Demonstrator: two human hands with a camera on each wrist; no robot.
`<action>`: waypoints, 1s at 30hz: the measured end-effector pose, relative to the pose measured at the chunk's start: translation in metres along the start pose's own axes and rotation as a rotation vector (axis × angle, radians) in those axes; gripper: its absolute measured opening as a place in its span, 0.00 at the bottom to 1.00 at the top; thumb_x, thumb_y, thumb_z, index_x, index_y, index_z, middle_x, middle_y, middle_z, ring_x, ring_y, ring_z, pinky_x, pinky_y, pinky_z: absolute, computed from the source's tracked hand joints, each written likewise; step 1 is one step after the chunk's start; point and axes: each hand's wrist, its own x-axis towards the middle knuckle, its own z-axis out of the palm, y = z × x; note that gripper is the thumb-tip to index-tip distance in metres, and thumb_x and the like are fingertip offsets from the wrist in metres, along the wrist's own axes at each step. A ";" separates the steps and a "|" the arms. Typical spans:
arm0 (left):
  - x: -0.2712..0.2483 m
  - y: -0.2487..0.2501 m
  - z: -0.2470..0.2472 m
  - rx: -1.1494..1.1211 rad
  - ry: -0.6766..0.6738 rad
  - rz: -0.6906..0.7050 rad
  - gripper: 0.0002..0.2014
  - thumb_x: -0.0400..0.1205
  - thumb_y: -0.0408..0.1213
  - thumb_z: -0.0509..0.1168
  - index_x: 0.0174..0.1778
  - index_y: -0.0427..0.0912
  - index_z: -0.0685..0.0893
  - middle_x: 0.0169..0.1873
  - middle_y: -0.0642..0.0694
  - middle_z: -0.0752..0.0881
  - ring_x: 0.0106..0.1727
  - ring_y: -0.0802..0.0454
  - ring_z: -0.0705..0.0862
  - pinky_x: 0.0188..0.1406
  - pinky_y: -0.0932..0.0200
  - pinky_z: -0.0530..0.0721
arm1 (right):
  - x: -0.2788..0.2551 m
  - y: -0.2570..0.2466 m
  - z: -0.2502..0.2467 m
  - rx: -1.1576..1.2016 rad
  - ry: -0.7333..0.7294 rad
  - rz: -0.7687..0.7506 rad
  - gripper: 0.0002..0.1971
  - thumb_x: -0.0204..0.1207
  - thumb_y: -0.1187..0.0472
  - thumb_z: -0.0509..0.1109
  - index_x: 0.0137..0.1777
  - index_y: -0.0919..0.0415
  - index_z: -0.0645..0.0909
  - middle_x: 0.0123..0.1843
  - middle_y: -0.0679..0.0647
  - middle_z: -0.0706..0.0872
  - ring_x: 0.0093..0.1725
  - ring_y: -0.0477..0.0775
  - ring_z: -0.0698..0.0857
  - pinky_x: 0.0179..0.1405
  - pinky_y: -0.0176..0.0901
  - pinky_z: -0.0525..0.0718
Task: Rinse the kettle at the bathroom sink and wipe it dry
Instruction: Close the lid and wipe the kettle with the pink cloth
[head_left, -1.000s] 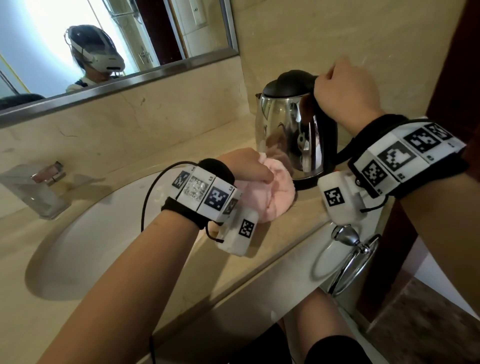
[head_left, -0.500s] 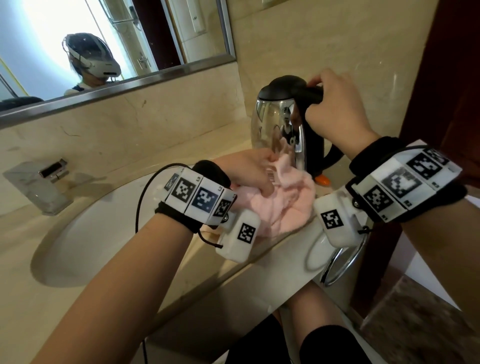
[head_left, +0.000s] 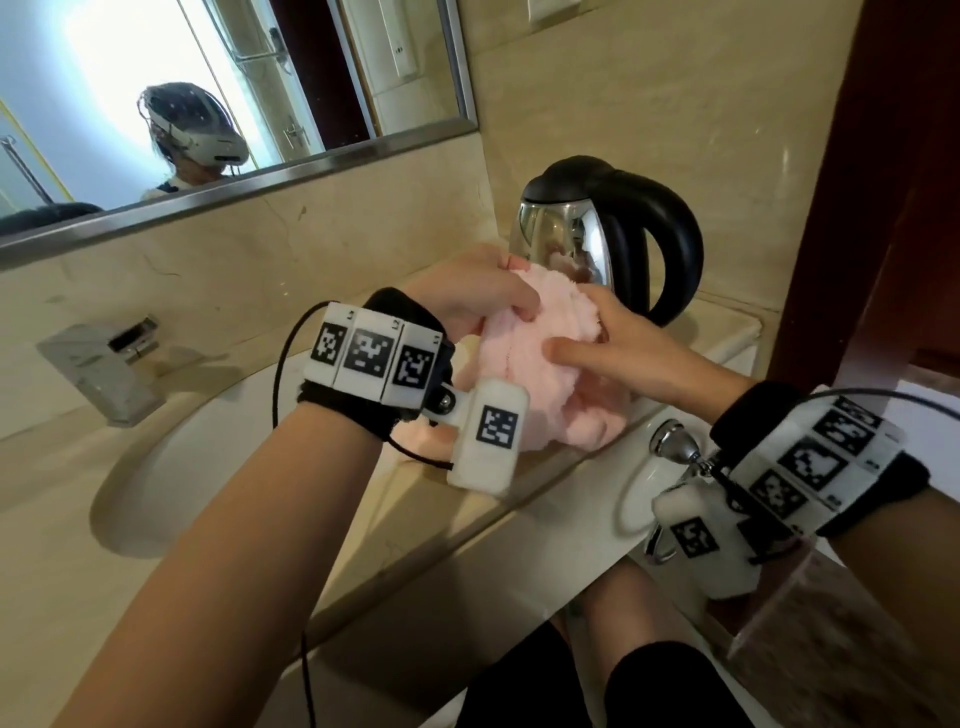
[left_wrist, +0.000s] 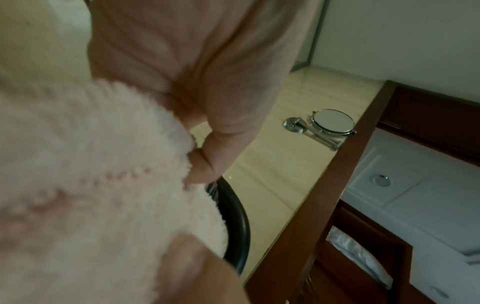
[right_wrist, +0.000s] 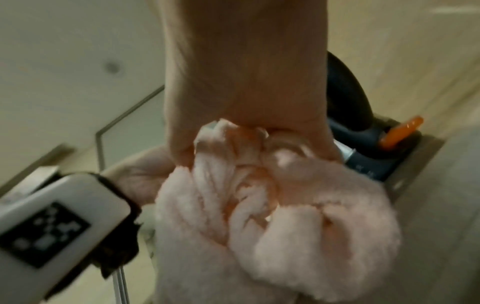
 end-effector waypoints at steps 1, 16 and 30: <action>-0.001 0.002 0.000 -0.017 -0.013 0.004 0.12 0.77 0.19 0.62 0.42 0.42 0.76 0.48 0.40 0.82 0.54 0.43 0.83 0.56 0.49 0.84 | 0.001 0.000 0.000 0.082 -0.027 0.026 0.28 0.72 0.58 0.74 0.68 0.51 0.65 0.52 0.37 0.78 0.49 0.33 0.79 0.42 0.26 0.77; 0.017 0.047 0.036 -0.153 -0.106 -0.021 0.10 0.82 0.39 0.58 0.38 0.44 0.80 0.31 0.50 0.75 0.33 0.54 0.73 0.37 0.60 0.71 | -0.022 -0.010 -0.082 0.245 0.902 -0.243 0.08 0.60 0.67 0.61 0.30 0.51 0.73 0.27 0.38 0.74 0.28 0.33 0.71 0.28 0.31 0.69; 0.039 0.050 0.057 -0.347 -0.280 -0.062 0.23 0.82 0.49 0.49 0.65 0.39 0.76 0.50 0.50 0.82 0.42 0.54 0.68 0.33 0.60 0.61 | 0.002 0.019 -0.102 0.096 1.109 -0.021 0.11 0.71 0.56 0.56 0.28 0.47 0.68 0.28 0.42 0.75 0.29 0.37 0.74 0.34 0.32 0.73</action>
